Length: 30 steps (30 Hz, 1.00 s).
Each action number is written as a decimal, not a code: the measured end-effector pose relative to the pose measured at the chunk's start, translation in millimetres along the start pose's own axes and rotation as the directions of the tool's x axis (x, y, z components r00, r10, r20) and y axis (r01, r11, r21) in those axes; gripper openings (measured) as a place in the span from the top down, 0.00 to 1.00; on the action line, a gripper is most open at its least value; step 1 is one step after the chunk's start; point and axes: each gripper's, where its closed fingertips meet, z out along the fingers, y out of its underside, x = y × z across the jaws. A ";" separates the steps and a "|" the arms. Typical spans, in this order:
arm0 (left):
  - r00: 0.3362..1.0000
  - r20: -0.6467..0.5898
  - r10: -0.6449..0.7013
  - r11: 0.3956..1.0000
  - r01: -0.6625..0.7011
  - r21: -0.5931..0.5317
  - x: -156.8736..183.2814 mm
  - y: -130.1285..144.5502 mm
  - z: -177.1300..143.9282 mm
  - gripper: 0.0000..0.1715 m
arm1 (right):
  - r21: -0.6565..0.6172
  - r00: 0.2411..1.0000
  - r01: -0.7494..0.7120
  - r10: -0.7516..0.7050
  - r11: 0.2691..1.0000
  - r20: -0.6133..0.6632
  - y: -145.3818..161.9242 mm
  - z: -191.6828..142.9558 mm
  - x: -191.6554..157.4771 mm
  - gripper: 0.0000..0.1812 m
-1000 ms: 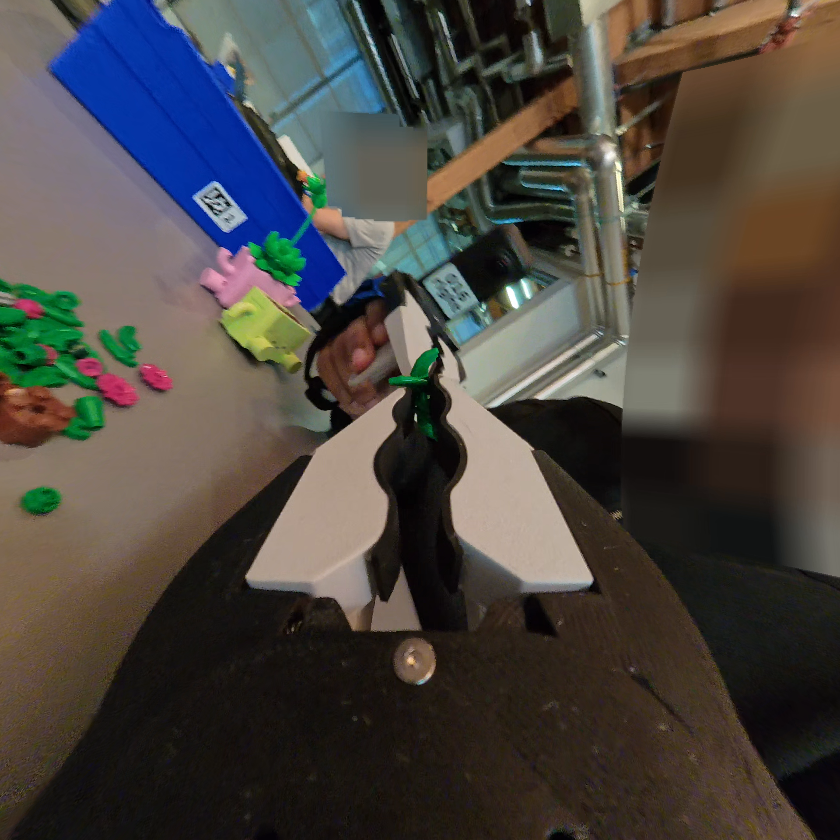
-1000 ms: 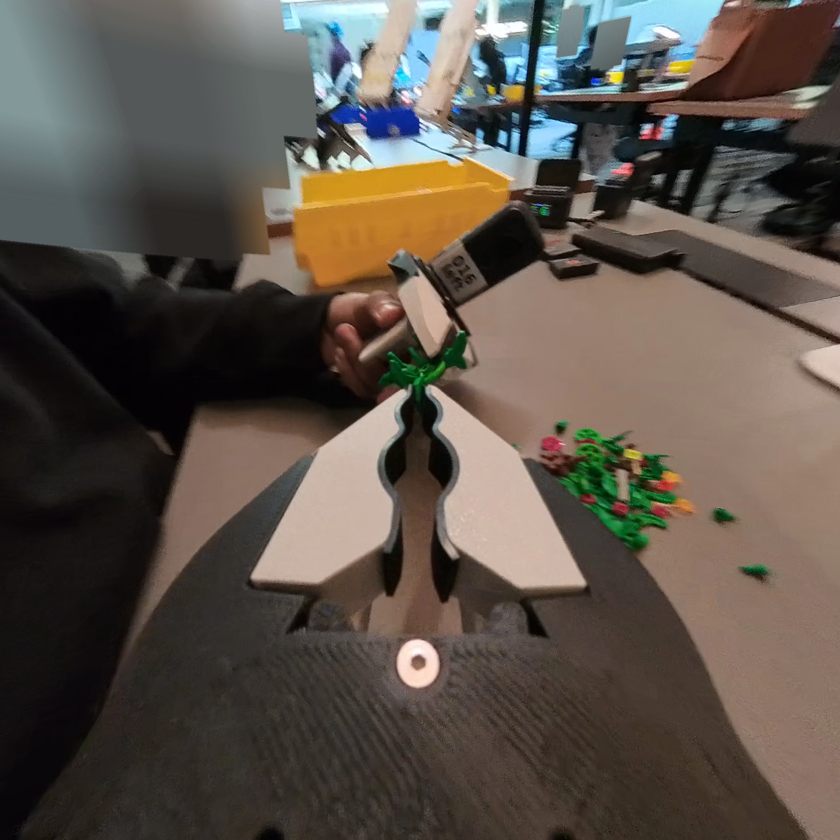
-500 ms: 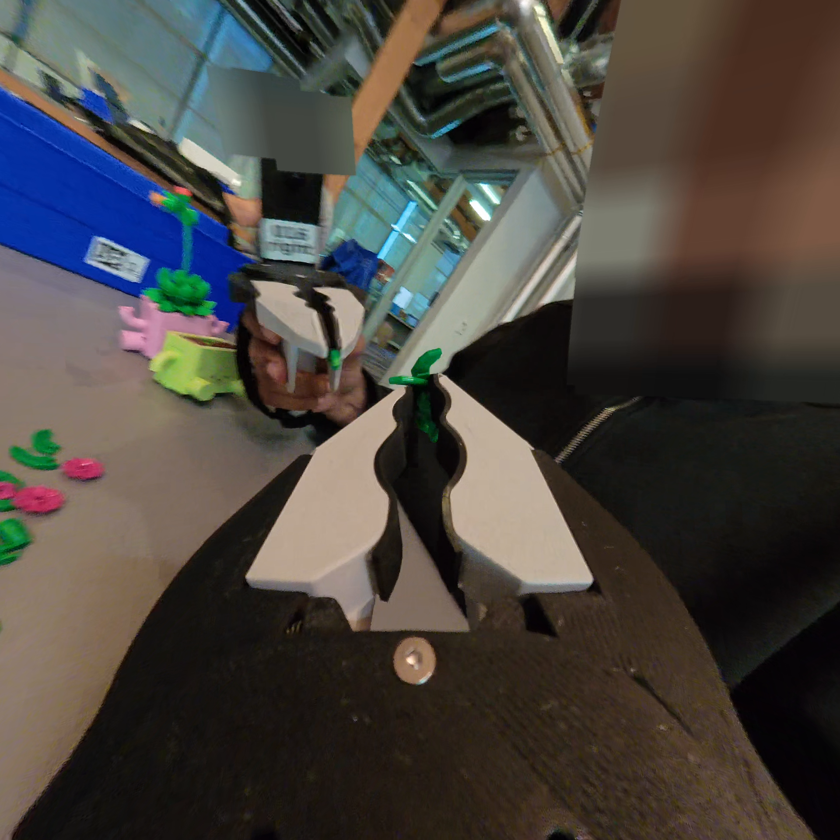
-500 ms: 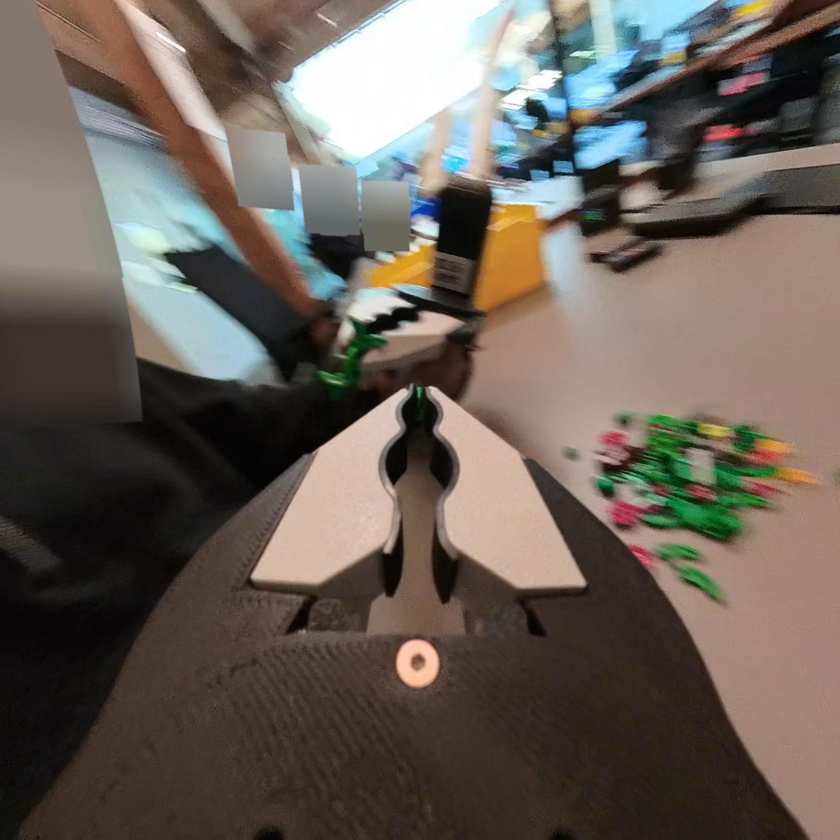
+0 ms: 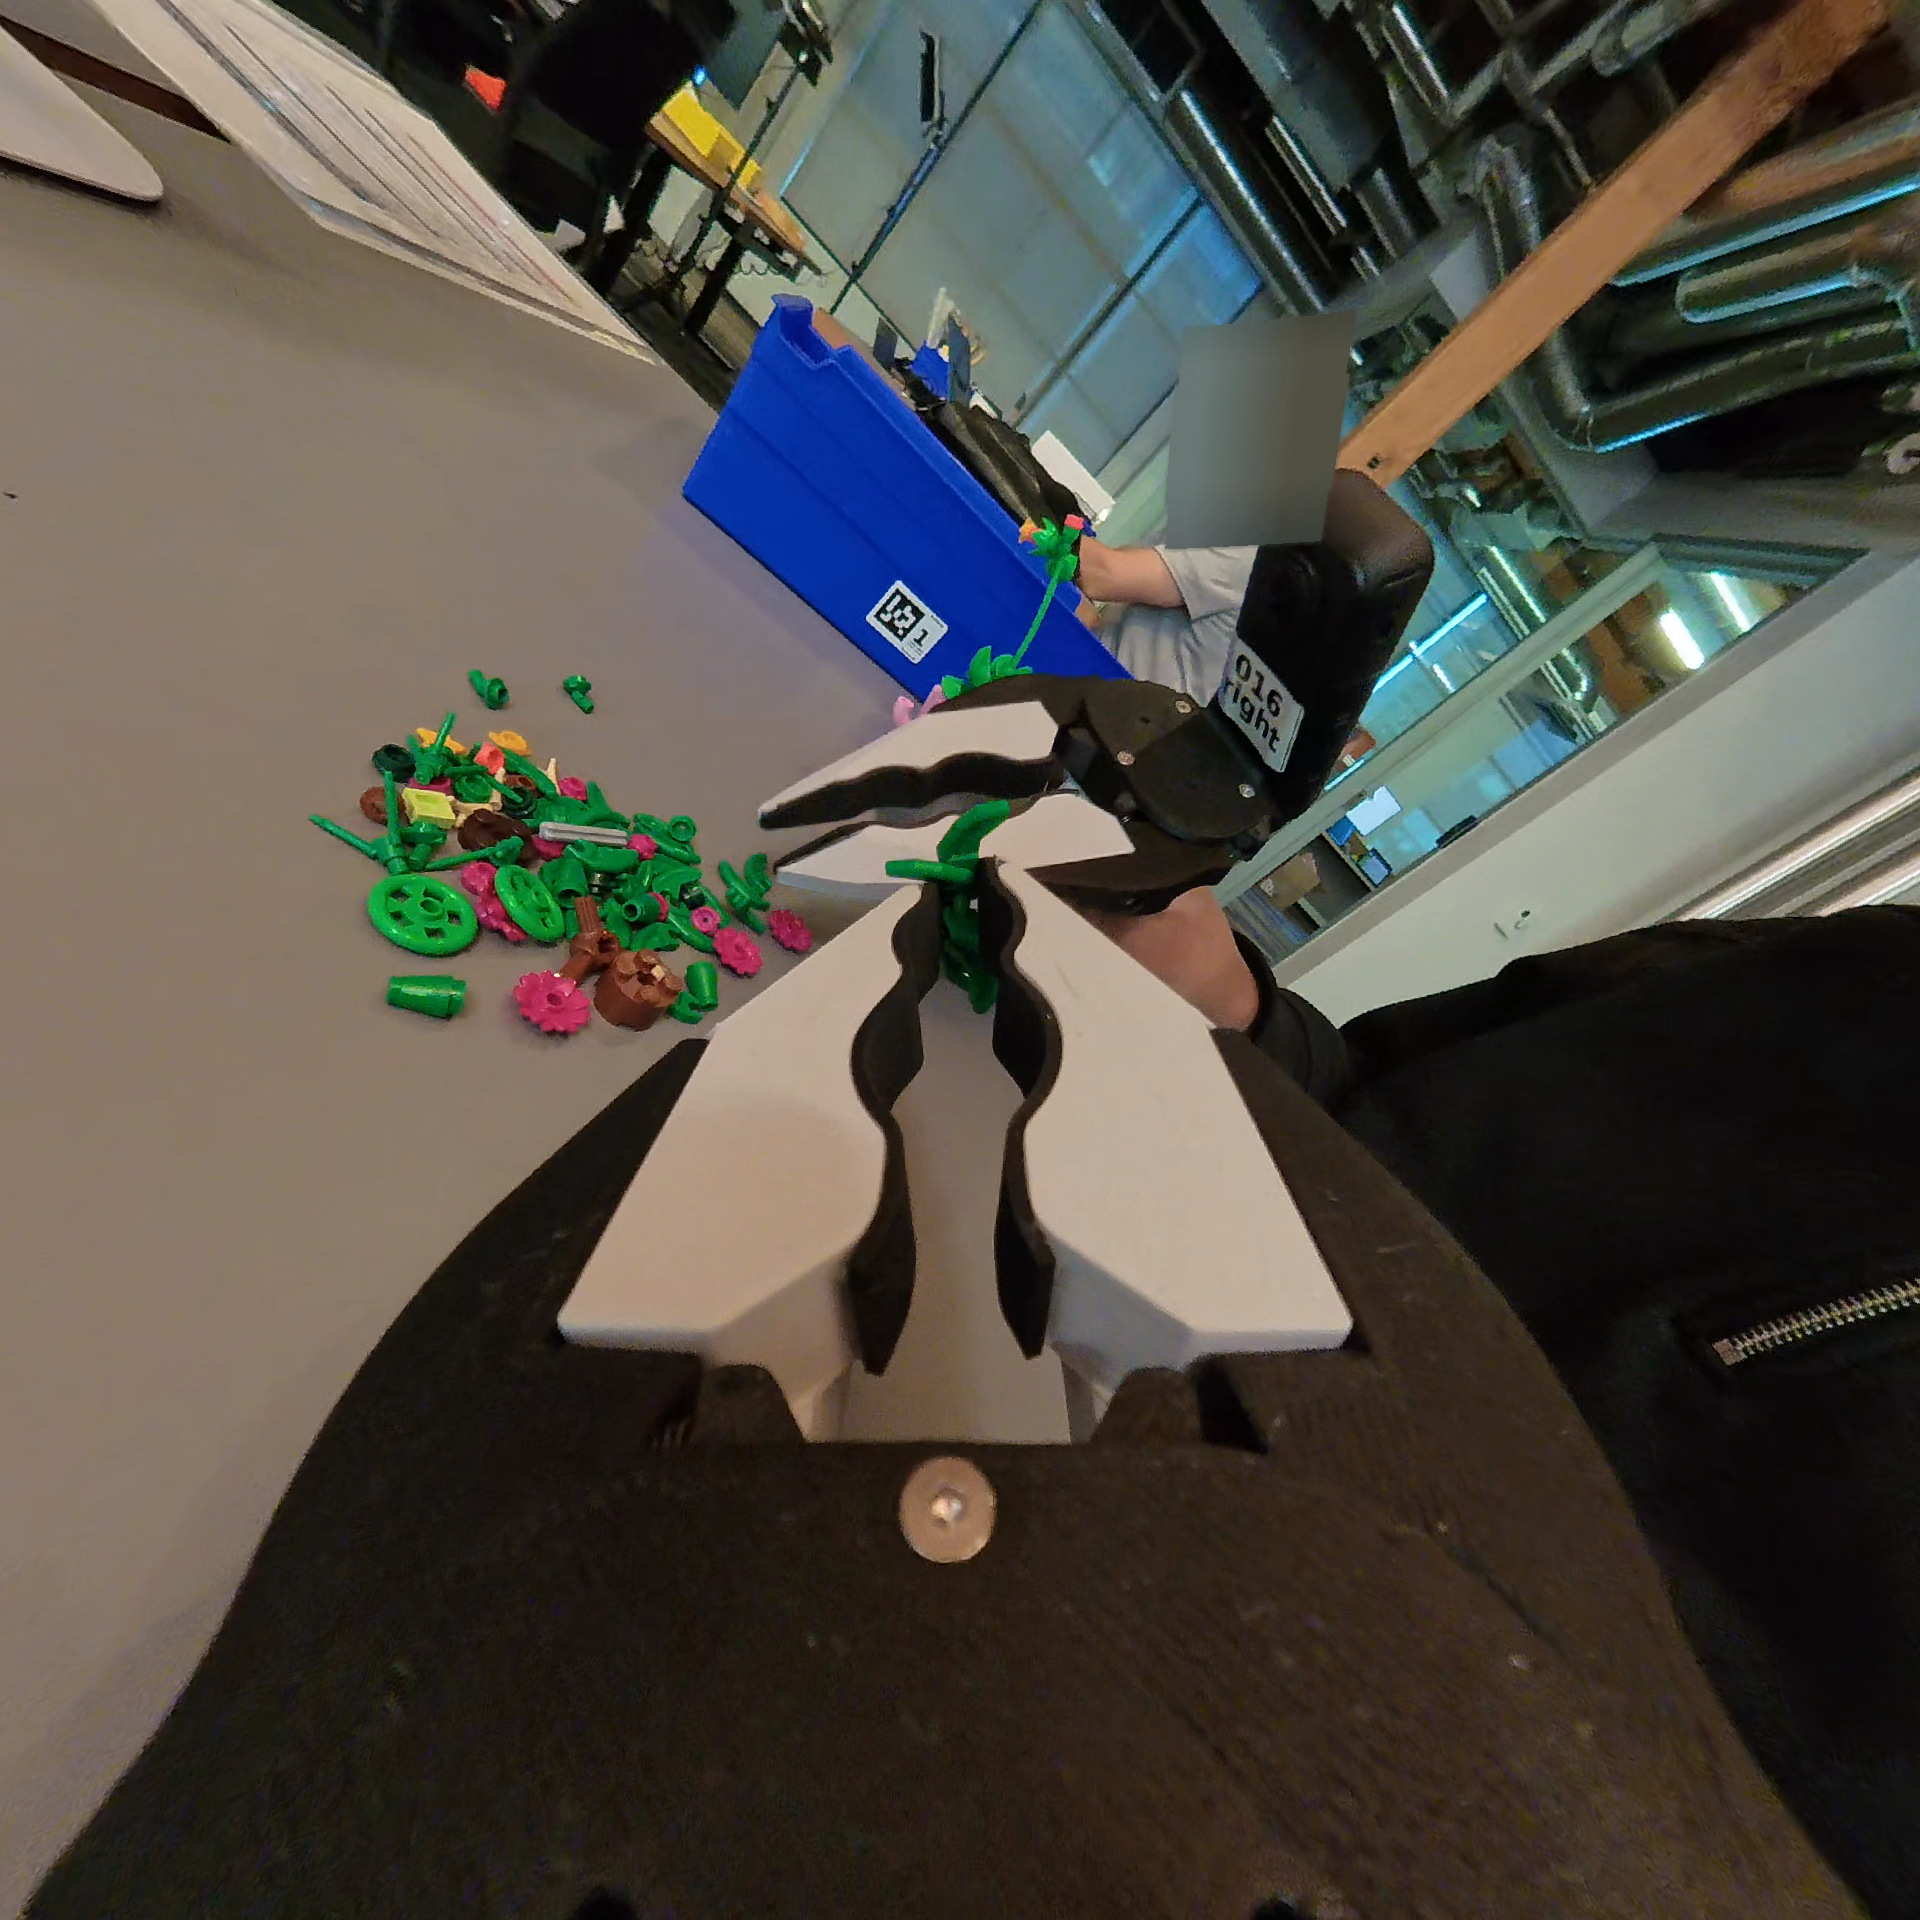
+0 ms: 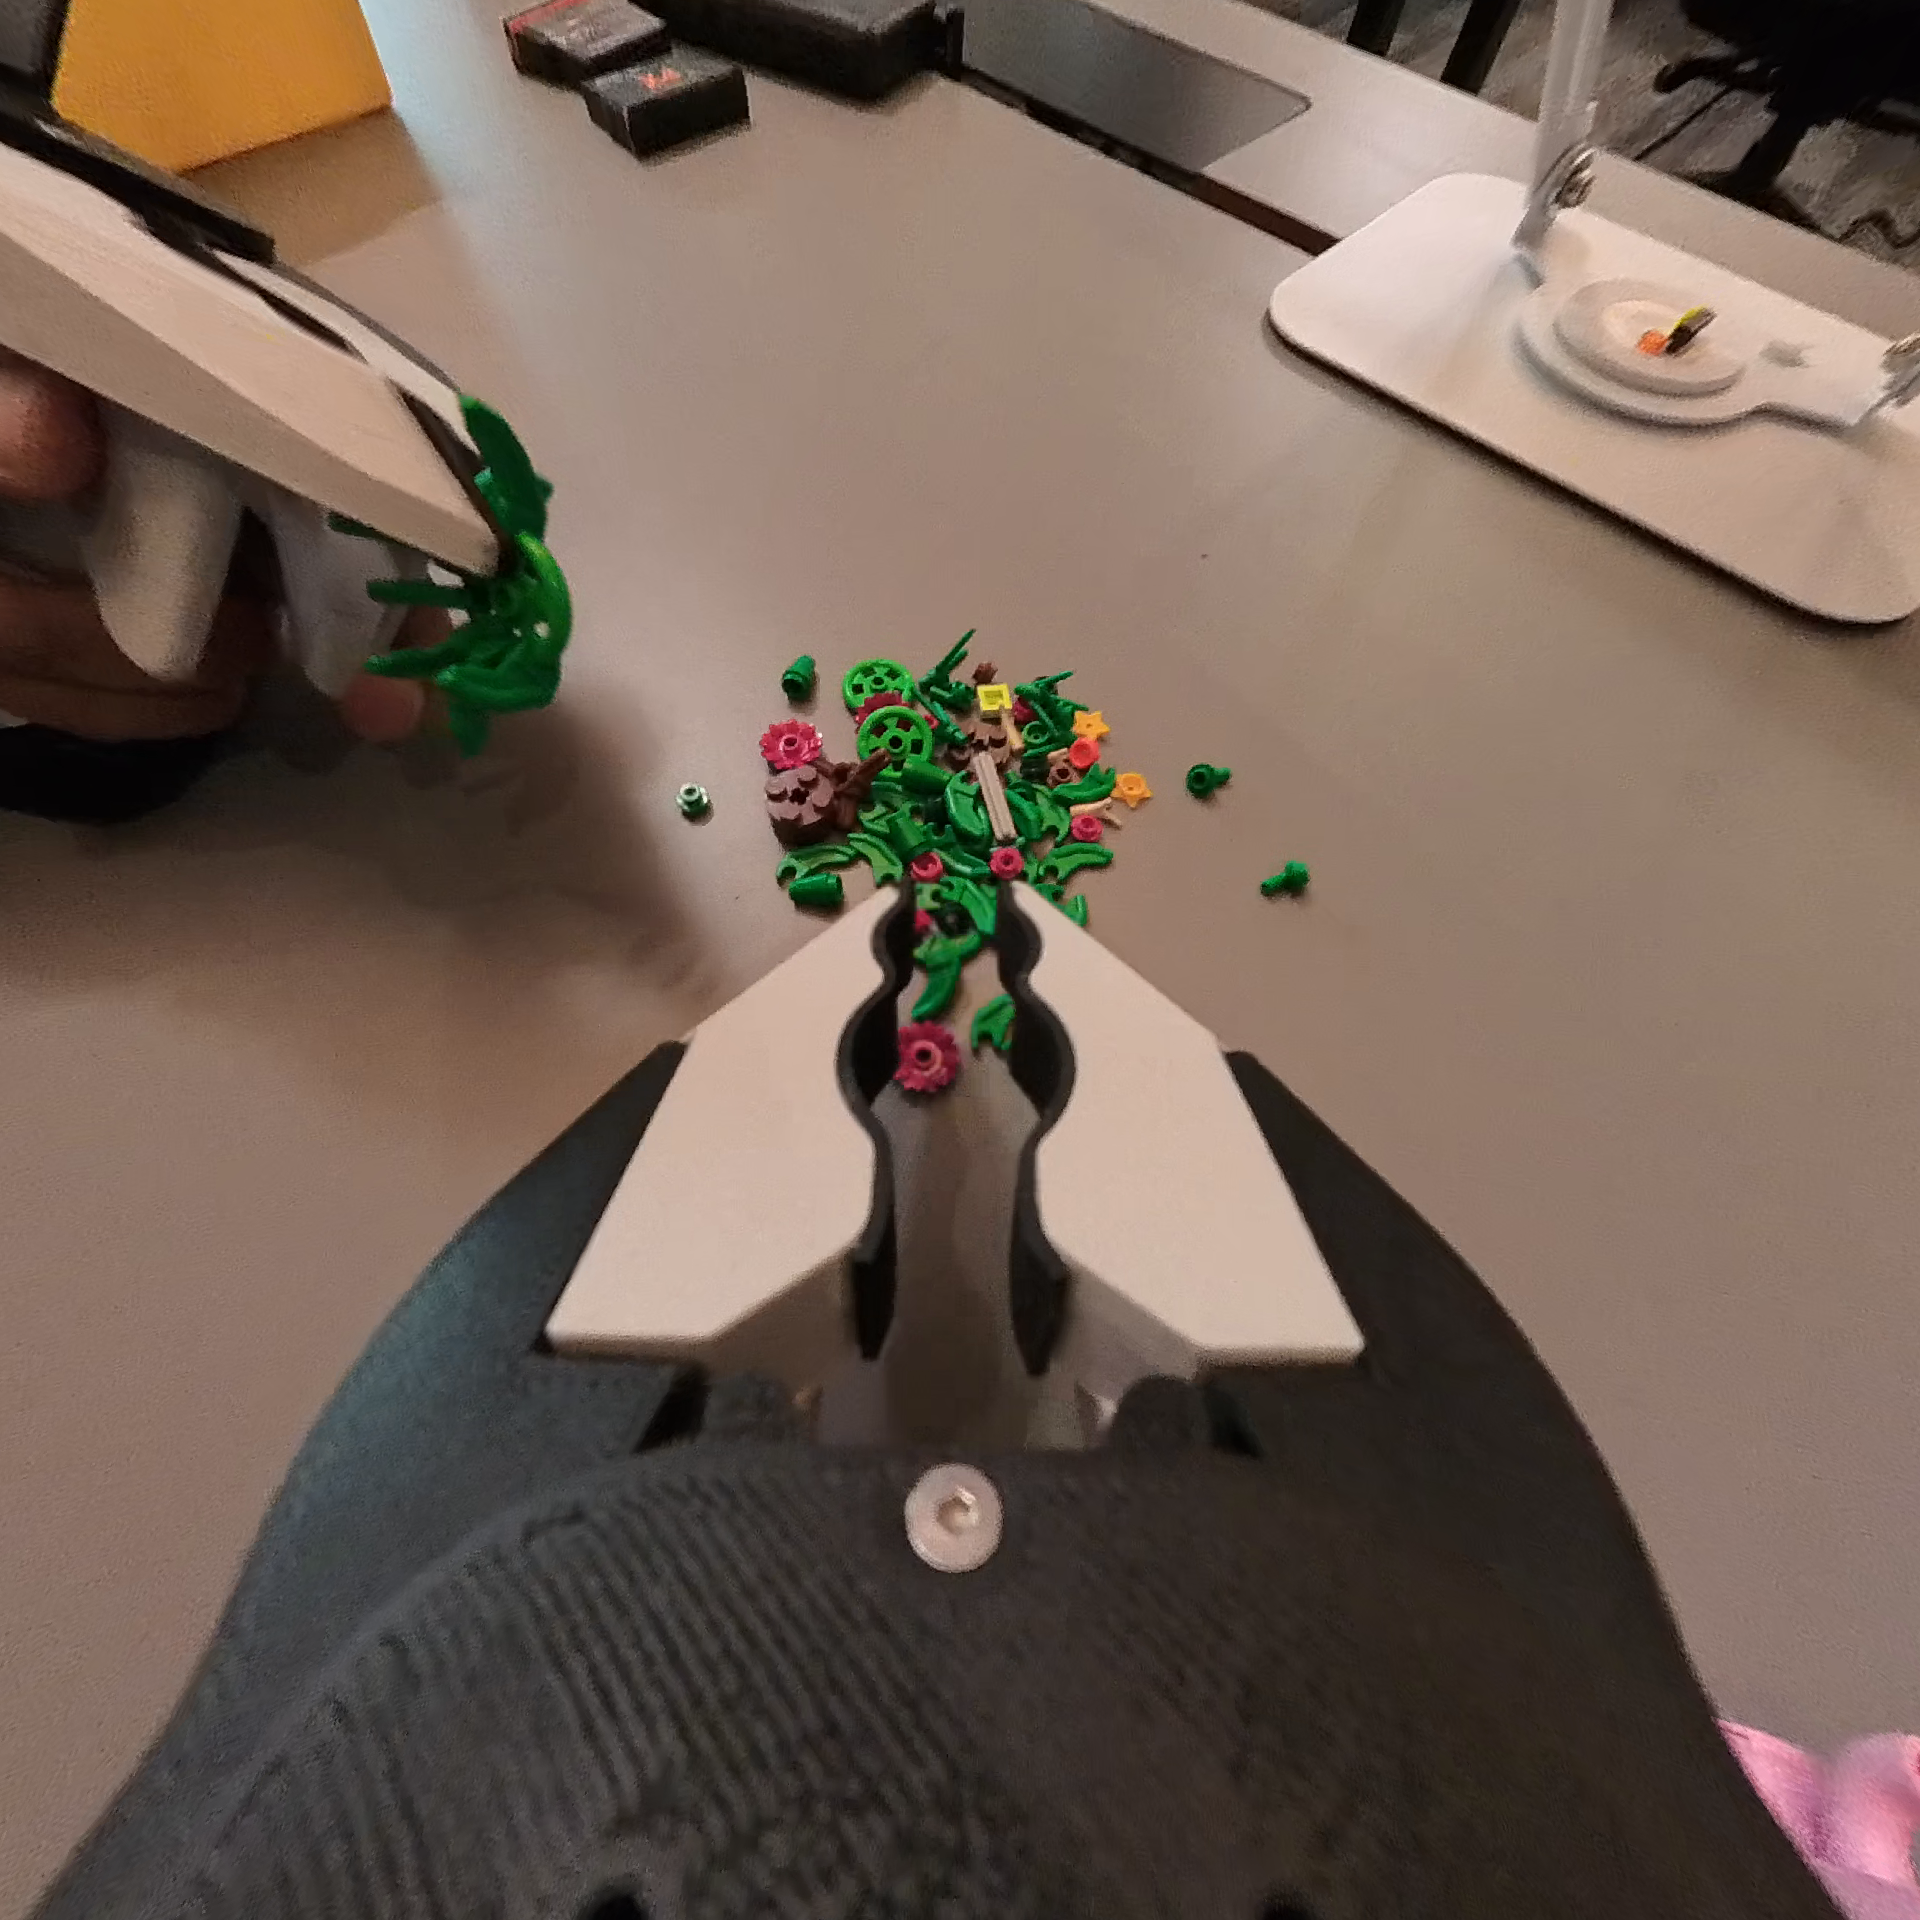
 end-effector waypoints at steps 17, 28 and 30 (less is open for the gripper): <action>0.314 0.394 0.864 0.469 -0.788 -0.400 -1.3 3.0 13.5 0.99 | 0.335 0.909 -0.238 0.088 0.912 0.407 -61.5 -45.7 -50.1 0.87; -0.238 0.277 0.931 -0.008 -0.771 -0.637 5.3 4.0 15.0 0.98 | 0.286 0.943 -0.088 -0.013 0.954 0.331 -48.9 -38.5 -56.2 0.97; -0.339 0.223 0.914 -0.103 -0.726 -0.680 4.7 6.0 15.4 0.99 | 0.276 0.953 -0.035 -0.051 0.961 0.299 -45.9 -37.7 -56.7 0.98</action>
